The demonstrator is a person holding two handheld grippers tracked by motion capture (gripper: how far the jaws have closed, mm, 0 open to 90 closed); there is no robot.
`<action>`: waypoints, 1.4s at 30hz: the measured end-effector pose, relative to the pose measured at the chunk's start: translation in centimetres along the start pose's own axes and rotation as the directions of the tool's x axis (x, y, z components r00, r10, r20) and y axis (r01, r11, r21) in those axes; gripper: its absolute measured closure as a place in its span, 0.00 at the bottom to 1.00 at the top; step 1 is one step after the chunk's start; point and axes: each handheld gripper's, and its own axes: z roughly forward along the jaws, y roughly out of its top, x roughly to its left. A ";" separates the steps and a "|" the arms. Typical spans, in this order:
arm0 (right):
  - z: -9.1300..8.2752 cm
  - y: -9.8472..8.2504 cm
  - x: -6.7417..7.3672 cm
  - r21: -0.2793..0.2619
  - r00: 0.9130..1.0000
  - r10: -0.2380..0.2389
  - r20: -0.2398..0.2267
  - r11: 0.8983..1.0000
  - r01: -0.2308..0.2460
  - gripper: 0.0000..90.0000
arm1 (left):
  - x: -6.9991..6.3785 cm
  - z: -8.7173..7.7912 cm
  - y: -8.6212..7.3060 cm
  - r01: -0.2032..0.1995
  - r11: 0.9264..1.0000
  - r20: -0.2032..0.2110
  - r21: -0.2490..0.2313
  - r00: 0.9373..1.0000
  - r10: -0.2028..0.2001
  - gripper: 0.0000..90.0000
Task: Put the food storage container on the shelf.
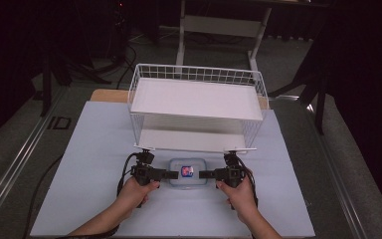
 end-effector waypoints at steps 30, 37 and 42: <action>-1.2 1.5 2.2 -0.119 0.993 -0.061 0.104 0.990 0.074 0.68 | -1.5 -1.7 2.9 -0.004 0.990 -0.070 -0.139 0.998 -0.006 0.57; -1.4 3.7 2.1 -0.156 0.990 -0.053 0.128 0.985 0.073 0.68 | -1.0 -1.2 5.1 -0.024 0.983 -0.069 -0.183 0.998 0.011 0.57; -1.5 4.8 1.4 -0.190 0.990 -0.037 0.133 0.980 0.062 0.68 | -0.9 -0.5 6.5 -0.070 0.972 -0.074 -0.222 0.996 0.055 0.57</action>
